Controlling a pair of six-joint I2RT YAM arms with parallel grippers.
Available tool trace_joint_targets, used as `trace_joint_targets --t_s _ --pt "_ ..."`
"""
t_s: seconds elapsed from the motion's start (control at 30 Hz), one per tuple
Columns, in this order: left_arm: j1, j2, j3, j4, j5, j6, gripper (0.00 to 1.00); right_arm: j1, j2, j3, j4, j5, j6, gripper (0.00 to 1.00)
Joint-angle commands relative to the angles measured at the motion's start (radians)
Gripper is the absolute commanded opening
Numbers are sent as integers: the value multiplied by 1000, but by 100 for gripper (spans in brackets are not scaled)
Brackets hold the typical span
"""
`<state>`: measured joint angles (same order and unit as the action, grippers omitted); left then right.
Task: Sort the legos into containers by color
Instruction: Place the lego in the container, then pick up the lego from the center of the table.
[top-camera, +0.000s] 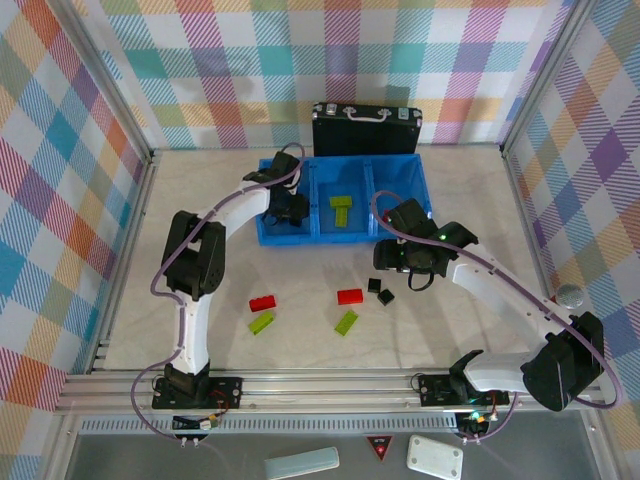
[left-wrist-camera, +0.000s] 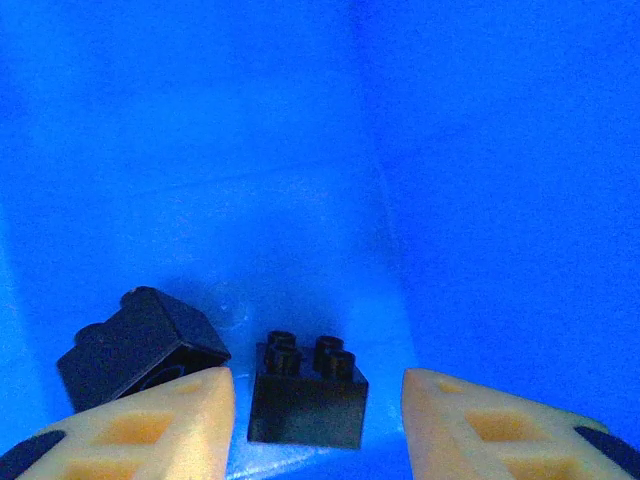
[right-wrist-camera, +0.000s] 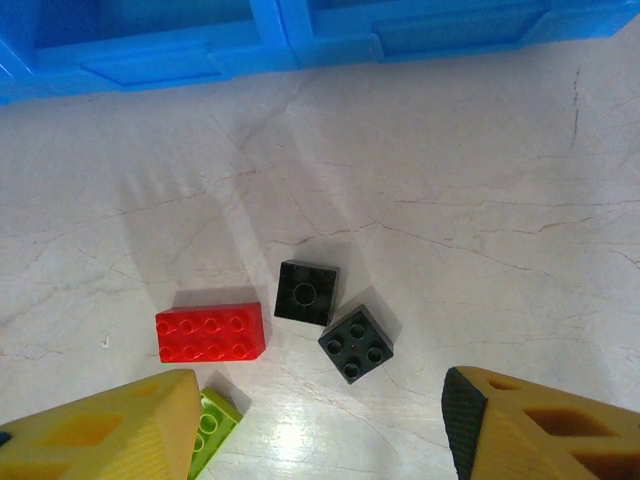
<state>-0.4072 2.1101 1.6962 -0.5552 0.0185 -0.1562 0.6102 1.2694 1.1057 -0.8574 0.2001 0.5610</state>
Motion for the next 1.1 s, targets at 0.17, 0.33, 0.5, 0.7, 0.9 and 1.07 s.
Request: trace_joint_targets --t_s 0.17,0.33,0.5,0.7,0.9,1.07 --pt "2 -174 -66 -62 17 4 48 0 31 -5 14 -24 -17 66" --pt "2 -262 -132 -84 14 4 48 0 36 -20 23 -34 -13 66" --pt "2 -358 -216 -92 24 -7 48 0 42 -46 32 -66 7 65" --pt "2 -483 -342 -113 7 -9 48 48 82 -45 17 -92 33 63" --pt "3 -623 -445 -154 -4 2 48 118 145 -22 17 -57 82 65" --pt "11 -713 -490 -215 -34 42 50 175 222 23 23 -28 124 67"
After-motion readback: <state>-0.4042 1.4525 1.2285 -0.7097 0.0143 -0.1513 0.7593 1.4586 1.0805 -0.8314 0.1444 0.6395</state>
